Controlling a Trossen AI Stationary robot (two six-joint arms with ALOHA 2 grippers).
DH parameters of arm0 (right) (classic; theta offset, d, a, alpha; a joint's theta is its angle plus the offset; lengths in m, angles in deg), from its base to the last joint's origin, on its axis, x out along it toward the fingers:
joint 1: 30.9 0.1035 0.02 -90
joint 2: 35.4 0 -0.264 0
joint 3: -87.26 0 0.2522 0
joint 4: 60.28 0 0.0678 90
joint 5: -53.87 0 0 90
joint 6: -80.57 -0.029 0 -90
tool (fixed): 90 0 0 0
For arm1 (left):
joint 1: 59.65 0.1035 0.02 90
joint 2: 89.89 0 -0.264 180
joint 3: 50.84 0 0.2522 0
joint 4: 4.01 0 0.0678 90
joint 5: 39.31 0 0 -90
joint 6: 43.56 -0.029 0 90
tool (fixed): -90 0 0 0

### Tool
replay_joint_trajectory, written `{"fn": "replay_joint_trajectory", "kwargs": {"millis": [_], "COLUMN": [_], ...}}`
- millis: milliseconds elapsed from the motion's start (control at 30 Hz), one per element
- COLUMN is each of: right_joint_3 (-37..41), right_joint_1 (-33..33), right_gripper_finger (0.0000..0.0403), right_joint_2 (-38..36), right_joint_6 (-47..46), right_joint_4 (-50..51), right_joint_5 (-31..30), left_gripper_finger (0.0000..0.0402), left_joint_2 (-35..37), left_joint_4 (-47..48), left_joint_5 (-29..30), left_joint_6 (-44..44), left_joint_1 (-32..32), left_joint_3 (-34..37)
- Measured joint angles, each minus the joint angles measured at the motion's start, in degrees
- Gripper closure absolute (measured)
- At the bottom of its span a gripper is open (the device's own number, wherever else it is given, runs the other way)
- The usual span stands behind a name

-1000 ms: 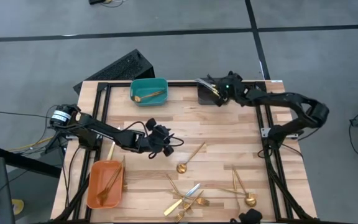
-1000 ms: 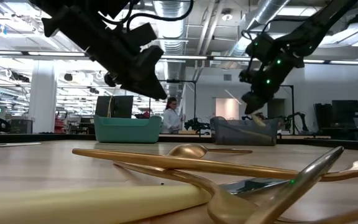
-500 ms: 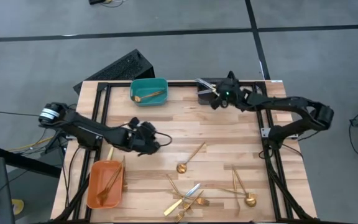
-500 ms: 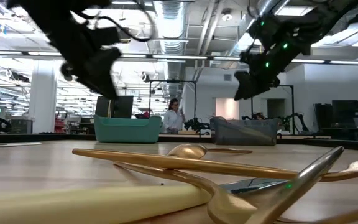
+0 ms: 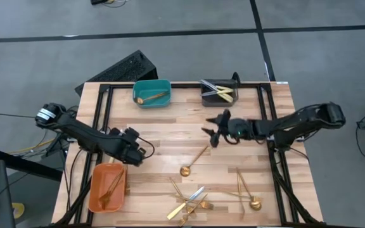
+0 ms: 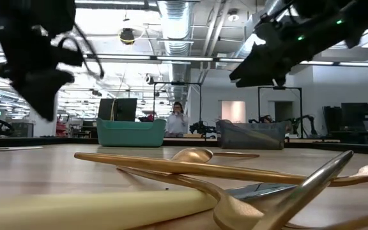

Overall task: Sort silverware by color (type)
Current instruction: Put the yellow knife into the black bin

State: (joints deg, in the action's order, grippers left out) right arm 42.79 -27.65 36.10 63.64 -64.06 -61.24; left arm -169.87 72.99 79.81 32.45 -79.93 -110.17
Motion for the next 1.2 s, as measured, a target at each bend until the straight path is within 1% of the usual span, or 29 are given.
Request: {"fn": "replay_joint_trajectory", "kwargs": {"millis": [133,267,400,567,733,900,967,1067,1133,1200], "right_joint_3": [0.03,0.03,0.03,0.03,0.03,0.03,0.03,0.03,0.03,0.03], "right_joint_1": [6.38,10.26,11.80,12.31,13.46,14.51,14.81,14.82,14.80,14.75], "right_gripper_finger": [0.0139,0.0139,0.0138,0.0138,0.0138,0.0138,0.0138,0.0138,0.0138,0.0138], "right_joint_2": [-0.02,-0.01,-0.01,0.00,0.00,0.00,0.00,0.00,0.00,0.00], "right_joint_6": [-0.19,-0.20,-1.10,-3.54,-4.68,-5.15,-5.14,-5.14,-5.14,-5.15], "right_joint_4": [-0.45,-0.60,-0.75,-0.16,0.23,0.28,0.39,0.37,0.34,0.27], "right_joint_5": [-5.35,-8.70,-10.84,-10.91,-11.06,-11.06,-11.06,-11.06,-11.06,-11.06], "left_gripper_finger": [0.0290,0.0290,0.0290,0.0290,0.0290,0.0290,0.0290,0.0291,0.0291,0.0290], "left_joint_2": [-3.44,-4.81,-4.76,-4.76,-4.89,-7.61,-9.35,-11.49,-12.99,-14.15], "left_joint_4": [0.08,0.41,2.16,2.13,2.02,1.25,-0.73,-2.83,-1.67,1.90], "left_joint_5": [-6.34,-10.75,-14.24,-17.39,-17.98,-17.50,-16.15,-14.49,-13.58,-12.25], "left_joint_6": [0.11,2.92,4.41,2.19,1.57,1.48,-0.70,-8.02,-9.72,-9.66], "left_joint_1": [0.66,0.93,0.90,0.41,0.41,0.41,0.41,1.09,1.80,2.52], "left_joint_3": [2.75,6.16,7.46,7.44,7.44,7.51,7.40,7.09,5.71,3.66]}}
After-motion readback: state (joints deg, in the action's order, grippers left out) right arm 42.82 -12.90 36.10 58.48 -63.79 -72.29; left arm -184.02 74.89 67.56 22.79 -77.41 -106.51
